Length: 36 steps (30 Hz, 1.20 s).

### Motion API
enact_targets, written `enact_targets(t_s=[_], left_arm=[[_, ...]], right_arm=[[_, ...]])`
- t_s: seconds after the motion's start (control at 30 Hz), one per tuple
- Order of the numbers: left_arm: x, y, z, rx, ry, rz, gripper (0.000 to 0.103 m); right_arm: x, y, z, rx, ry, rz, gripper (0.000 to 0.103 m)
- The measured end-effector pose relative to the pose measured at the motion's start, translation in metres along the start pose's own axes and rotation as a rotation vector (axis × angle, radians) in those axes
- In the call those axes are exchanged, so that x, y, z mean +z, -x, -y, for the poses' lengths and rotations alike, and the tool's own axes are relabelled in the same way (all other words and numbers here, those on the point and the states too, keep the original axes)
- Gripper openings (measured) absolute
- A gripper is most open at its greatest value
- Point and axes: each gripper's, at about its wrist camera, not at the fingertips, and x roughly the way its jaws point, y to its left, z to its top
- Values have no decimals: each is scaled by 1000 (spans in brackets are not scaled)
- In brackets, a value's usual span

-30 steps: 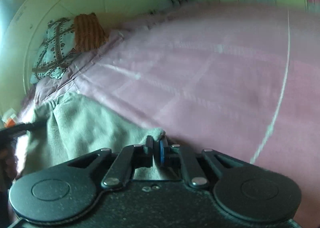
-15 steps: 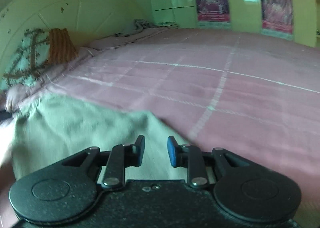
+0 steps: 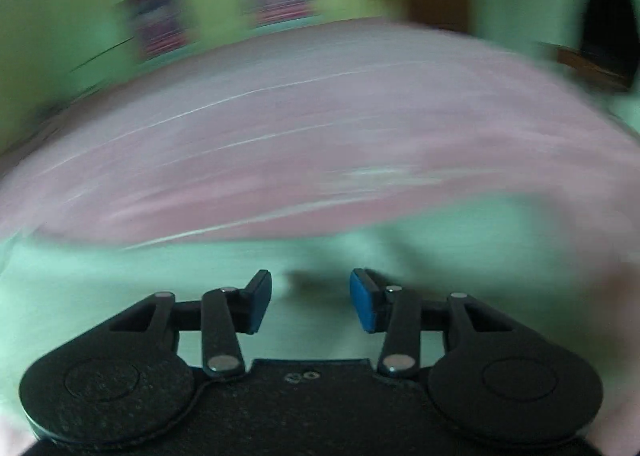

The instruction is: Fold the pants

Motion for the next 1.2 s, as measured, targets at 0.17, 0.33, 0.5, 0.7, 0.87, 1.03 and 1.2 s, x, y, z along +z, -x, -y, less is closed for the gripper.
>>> enact_targets(t_s=[0.17,0.33,0.5,0.7,0.87,1.03,1.2], left_arm=[[-8,20,-10,-52,130,72,69],[-11,14,-21,-81,249,80,72],[-11,6,-8,-66,179,57,83],[-13,4,2,-39,121,39,86],[-15,2,3,-22,116,46,86],[-14,1,4,-15,103,45,86],[-14,0,6,-2,95,48,86]], right_arm=[[-7,69,83,84,-324,132,50],[-44,101,112,121,-551,136,54],[-75,84,122,160,-683,81,65],[-57,62,111,154,-614,60,40],[-38,100,97,232,-493,249,9],[-75,60,137,167,-695,63,12],[-77,70,129,157,-626,76,13]])
